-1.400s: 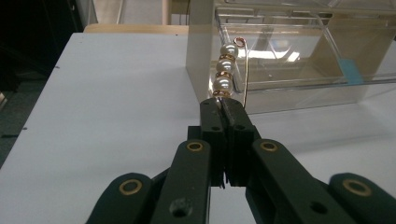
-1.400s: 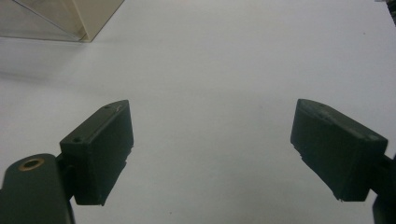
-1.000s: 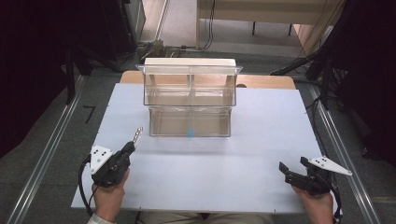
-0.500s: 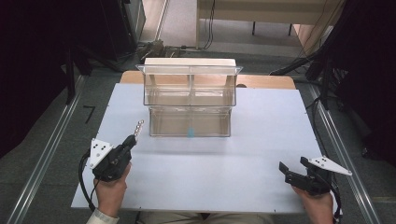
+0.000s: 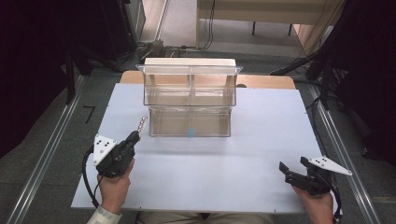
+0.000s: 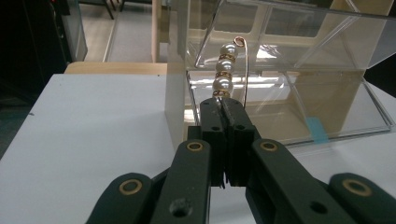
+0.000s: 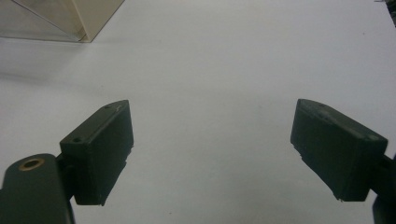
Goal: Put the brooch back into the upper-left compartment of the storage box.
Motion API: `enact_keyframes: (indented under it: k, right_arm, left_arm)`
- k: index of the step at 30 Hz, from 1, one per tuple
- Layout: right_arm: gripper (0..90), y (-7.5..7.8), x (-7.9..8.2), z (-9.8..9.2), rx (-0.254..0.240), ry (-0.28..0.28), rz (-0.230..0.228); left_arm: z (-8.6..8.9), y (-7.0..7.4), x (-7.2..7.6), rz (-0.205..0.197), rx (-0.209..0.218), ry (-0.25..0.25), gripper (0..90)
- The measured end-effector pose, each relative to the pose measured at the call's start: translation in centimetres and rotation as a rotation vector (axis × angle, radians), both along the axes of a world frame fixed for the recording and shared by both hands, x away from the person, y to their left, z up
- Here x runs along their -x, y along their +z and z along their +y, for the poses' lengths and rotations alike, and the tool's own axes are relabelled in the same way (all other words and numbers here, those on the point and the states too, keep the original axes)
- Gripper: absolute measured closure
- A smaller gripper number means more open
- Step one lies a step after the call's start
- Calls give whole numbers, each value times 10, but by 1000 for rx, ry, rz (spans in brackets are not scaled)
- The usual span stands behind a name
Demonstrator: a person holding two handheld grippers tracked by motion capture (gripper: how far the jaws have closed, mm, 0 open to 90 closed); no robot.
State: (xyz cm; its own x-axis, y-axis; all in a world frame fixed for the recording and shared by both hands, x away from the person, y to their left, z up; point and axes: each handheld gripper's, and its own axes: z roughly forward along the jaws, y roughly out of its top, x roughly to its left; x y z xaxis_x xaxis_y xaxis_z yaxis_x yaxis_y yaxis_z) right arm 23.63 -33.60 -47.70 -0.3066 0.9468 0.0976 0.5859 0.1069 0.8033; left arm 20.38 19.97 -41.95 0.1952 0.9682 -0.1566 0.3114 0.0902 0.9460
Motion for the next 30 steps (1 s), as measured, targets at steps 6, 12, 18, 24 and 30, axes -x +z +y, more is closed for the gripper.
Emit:
enact_keyframes:
  k: [6, 12, 18, 24, 30]
  right_arm:
    - [115, 0, 0, 0, 1, 3, -2]
    - [115, 0, 0, 0, 0, -1, 0]
    - [115, 0, 0, 0, 1, 2, -3]
    - [115, 0, 0, 0, 1, 2, -3]
    - [115, 0, 0, 0, 3, 4, -3]
  left_arm:
    - [-1, 4, -1, -12, 0, -2, 875]
    - [-3, 7, -2, -27, 1, -2, 875]
    - [-4, 9, -2, -37, 4, -4, 875]
    - [-5, 11, -3, -53, 8, -8, 875]
    - [-5, 13, -5, -65, 11, -11, 875]
